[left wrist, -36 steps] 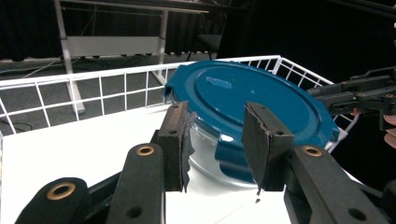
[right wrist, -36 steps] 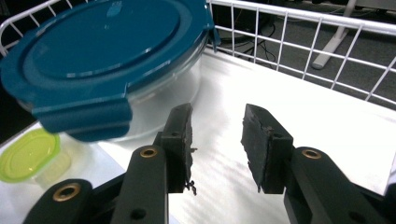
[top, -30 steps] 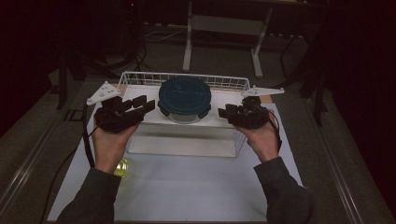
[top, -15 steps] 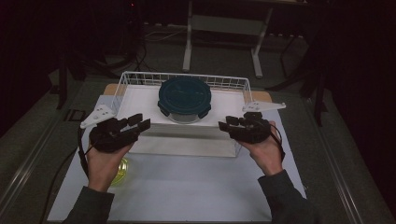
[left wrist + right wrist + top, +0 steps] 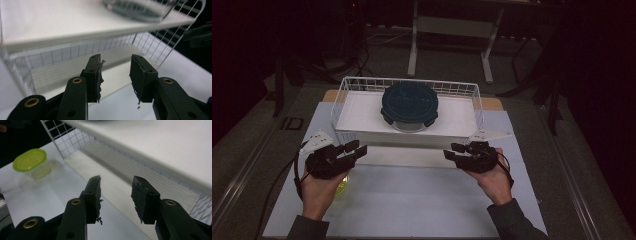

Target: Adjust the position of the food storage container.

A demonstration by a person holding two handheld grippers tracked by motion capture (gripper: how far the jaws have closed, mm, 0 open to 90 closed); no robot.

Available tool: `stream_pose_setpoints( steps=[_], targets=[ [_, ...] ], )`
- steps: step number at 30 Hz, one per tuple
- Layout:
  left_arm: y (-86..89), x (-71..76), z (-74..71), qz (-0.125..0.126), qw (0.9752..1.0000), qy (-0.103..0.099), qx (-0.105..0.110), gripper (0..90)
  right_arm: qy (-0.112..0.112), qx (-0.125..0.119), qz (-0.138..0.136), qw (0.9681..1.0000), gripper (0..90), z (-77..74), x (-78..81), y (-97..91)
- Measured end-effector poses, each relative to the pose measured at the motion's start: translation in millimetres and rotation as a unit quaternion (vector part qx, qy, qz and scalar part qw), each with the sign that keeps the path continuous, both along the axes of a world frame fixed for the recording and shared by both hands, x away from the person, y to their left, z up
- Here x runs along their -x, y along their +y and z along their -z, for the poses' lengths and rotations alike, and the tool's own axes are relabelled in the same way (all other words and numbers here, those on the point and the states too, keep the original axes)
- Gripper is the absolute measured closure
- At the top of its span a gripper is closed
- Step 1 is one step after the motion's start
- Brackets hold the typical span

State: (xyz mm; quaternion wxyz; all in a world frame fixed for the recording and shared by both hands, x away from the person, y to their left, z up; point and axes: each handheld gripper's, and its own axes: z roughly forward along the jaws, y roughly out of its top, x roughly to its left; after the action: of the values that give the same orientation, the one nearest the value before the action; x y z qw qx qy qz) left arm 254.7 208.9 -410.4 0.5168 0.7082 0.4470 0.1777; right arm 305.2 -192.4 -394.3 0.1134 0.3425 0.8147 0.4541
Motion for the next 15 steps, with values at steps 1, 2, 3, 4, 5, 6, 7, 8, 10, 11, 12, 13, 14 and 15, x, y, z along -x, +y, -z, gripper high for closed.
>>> stream_pose_setpoints(
  steps=[1,2,3,4,5,6,7,8,10,11,12,13,14,15],
  targets=[
    [1.8,0.0,2.9,-0.002,1.0,0.003,-0.004,62.1,0.002,-0.001,-0.001,1.0,57.9,2.8,0.5,-0.2],
    [3.7,-0.1,5.7,-0.004,0.9999,0.008,-0.006,62.8,0.004,0.0,-0.001,1.0,57.8,5.1,0.8,-0.5],
    [5.7,0.0,8.5,-0.006,0.9999,0.012,-0.007,63.4,0.005,-0.002,0.0,1.0,57.8,7.1,0.9,-1.0],
    [7.8,0.3,11.1,-0.01,0.9998,0.015,-0.01,64.4,0.006,-0.004,0.0,1.0,57.8,9.0,0.8,-1.6],
    [10.1,0.6,13.7,-0.012,0.9997,0.018,-0.013,64.9,0.01,-0.005,0.001,0.9999,57.8,10.6,0.9,-1.9],
    [12.5,0.8,16.4,-0.013,0.9996,0.023,-0.014,65.7,0.011,-0.004,0.001,0.9999,57.7,12.3,0.7,-2.3],
    [15.0,1.0,19.1,-0.015,0.9994,0.027,-0.016,66.4,0.013,-0.004,0.002,0.9999,57.7,13.9,0.9,-2.3],
    [17.7,1.5,21.7,-0.017,0.9992,0.031,-0.017,66.9,0.014,-0.003,0.002,0.9999,57.6,15.5,1.0,-2.5],
    [23.3,2.4,26.1,-0.025,0.9989,0.038,-0.013,67.7,0.016,-0.002,0.002,0.9999,57.6,18.7,1.6,-2.3],
    [26.1,2.9,28.0,-0.03,0.9987,0.039,-0.011,68.4,0.017,-0.002,0.002,0.9999,57.3,20.2,1.7,-2.3],
    [29.1,3.5,29.7,-0.036,0.9985,0.041,-0.011,68.3,0.019,-0.001,0.001,0.9998,57.2,21.6,1.8,-2.2],
    [31.7,3.5,31.5,-0.041,0.9982,0.043,-0.01,69.2,0.02,-0.001,0.001,0.9998,57.1,22.8,1.9,-2.0],
    [34.8,3.7,33.1,-0.048,0.9977,0.045,-0.013,69.2,0.022,0.0,0.002,0.9998,57.1,23.7,2.1,-1.8],
    [38.2,4.1,34.4,-0.053,0.9974,0.047,-0.013,69.2,0.022,-0.001,0.001,0.9997,57.1,24.5,2.2,-1.6]
  ],
)
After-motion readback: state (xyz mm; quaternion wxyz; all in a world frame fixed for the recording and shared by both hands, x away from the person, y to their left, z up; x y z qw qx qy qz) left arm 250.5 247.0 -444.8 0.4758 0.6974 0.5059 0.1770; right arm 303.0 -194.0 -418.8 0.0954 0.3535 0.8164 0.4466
